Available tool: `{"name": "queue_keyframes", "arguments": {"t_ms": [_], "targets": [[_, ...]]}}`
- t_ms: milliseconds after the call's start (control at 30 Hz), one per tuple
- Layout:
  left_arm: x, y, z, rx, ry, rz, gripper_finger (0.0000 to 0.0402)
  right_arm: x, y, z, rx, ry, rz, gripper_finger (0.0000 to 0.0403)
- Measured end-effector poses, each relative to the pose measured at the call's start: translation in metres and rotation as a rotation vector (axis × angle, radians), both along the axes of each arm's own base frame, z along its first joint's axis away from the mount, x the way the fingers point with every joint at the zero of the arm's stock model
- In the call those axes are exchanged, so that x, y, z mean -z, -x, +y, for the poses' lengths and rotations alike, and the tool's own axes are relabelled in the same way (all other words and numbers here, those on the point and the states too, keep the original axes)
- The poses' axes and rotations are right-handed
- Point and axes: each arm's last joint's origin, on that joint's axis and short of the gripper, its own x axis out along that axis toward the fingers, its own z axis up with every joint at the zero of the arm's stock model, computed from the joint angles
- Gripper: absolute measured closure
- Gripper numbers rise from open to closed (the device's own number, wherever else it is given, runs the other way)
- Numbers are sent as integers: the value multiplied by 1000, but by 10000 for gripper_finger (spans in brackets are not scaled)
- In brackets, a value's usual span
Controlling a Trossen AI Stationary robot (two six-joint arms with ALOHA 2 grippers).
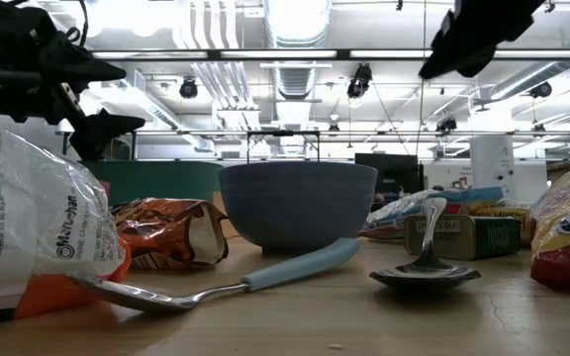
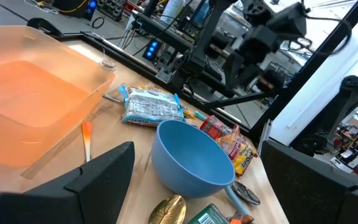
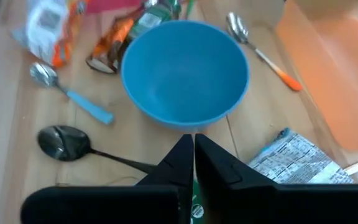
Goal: Pick & Place Food Item
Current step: Put the blue noodle pack into the pink bin
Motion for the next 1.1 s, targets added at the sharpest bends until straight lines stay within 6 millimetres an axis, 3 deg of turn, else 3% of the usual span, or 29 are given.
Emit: {"name": "queue_keyframes", "arguments": {"t_ms": [267,500,833,1100], "targets": [[0,0,0,0,0,3,50,7,-31,11,26,184,133,273],[1,0,0,0,2,12,50,18,-43,13,84,324,416,193],[2,0,0,0,5,20,50,74,-48,14,134,487,648,172],[2,0,0,0,5,19,50,98,-44,10,115,622,716,172]]}}
